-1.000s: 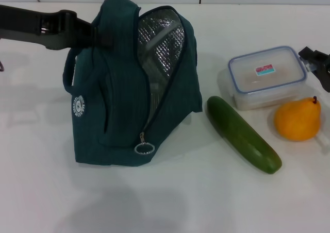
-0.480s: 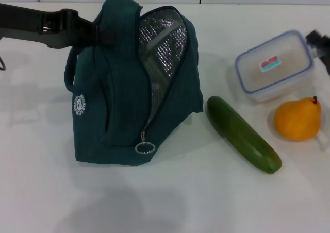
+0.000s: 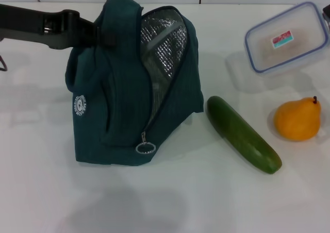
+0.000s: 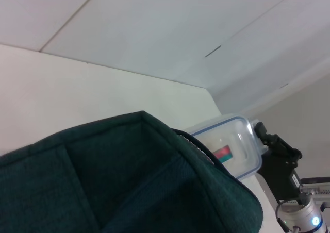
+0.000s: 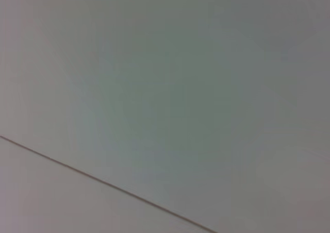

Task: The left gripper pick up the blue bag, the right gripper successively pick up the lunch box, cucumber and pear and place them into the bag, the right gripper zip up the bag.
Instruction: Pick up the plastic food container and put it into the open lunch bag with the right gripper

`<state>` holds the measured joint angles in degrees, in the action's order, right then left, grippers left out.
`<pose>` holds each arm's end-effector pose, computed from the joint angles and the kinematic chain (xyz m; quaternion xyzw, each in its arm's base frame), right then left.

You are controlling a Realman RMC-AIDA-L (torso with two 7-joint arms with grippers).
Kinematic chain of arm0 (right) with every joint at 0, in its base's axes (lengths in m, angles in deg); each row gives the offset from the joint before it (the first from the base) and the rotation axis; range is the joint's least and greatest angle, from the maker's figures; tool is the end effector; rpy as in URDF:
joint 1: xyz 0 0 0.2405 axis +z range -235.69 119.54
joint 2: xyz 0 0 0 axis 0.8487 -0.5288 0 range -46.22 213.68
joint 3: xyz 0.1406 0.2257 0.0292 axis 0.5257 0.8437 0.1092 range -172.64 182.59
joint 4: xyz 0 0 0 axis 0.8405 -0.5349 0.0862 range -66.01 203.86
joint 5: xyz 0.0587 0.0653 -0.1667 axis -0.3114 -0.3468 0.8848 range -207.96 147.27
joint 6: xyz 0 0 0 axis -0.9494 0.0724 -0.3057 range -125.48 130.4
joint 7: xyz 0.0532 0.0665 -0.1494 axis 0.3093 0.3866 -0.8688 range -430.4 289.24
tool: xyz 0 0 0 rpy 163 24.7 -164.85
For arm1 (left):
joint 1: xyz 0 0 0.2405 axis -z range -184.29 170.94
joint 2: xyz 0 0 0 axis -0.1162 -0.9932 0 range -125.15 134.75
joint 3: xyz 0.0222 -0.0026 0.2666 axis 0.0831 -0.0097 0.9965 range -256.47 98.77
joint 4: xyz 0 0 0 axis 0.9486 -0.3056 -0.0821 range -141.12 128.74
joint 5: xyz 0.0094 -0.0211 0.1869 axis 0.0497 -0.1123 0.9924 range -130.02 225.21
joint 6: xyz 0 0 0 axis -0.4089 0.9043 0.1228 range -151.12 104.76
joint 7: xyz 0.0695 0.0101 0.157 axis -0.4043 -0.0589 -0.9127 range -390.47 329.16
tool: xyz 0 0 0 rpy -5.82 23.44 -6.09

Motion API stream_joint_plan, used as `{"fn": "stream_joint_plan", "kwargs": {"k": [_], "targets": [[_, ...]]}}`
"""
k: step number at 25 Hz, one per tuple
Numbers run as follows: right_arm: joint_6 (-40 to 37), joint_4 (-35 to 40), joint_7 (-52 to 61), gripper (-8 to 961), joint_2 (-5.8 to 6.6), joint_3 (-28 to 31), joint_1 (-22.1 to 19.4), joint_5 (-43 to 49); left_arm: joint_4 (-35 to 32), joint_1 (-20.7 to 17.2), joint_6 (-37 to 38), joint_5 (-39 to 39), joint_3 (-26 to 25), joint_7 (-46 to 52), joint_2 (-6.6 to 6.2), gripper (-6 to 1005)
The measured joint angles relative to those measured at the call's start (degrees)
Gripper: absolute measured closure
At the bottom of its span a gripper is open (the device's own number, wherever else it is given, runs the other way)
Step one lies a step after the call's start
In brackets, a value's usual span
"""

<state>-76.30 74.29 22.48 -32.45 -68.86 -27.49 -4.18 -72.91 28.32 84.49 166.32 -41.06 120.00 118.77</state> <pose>0.2631 0.3709 0.0100 -0.5608 0.5336 0.6041 0.1894 -0.1919 0.3433 0.0679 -0.8202 -0.5370 -0.1946 0.0334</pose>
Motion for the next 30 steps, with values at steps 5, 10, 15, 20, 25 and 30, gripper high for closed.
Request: {"fn": "stream_joint_plan", "kwargs": {"k": [5, 10, 15, 20, 25, 30], "targets": [[-4.58, 0.67, 2.68, 832, -0.01, 0.00, 0.21, -1.22, 0.05, 0.07, 0.03, -0.08, 0.04, -0.01, 0.42, 957], [-7.44, 4.91, 6.23, 826, 0.00, -0.11, 0.85, -1.76, 0.08, 0.07, 0.00, -0.09, 0.51, -0.01, 0.51, 957], [-8.43, 6.55, 8.73, 819, 0.00, -1.13, 4.53, -1.78, 0.20, 0.02, -0.02, -0.09, 0.53, -0.13, 0.68, 957], [-8.72, 6.61, 9.64, 812, -0.01, -5.78, 9.75, -3.82, 0.21, 0.15, -0.18, -0.09, 0.53, -0.81, 1.35, 957], [-6.52, 7.49, 9.66, 805, -0.01, -14.99, 12.97, -9.59, 0.20, 0.70, -0.28, -0.08, 0.53, -1.01, 2.03, 957], [-0.74, 11.99, 9.24, 799, 0.00, -24.44, 12.60, -13.94, 0.20, 0.92, -0.28, -0.18, 0.53, -1.28, 2.16, 957]]}}
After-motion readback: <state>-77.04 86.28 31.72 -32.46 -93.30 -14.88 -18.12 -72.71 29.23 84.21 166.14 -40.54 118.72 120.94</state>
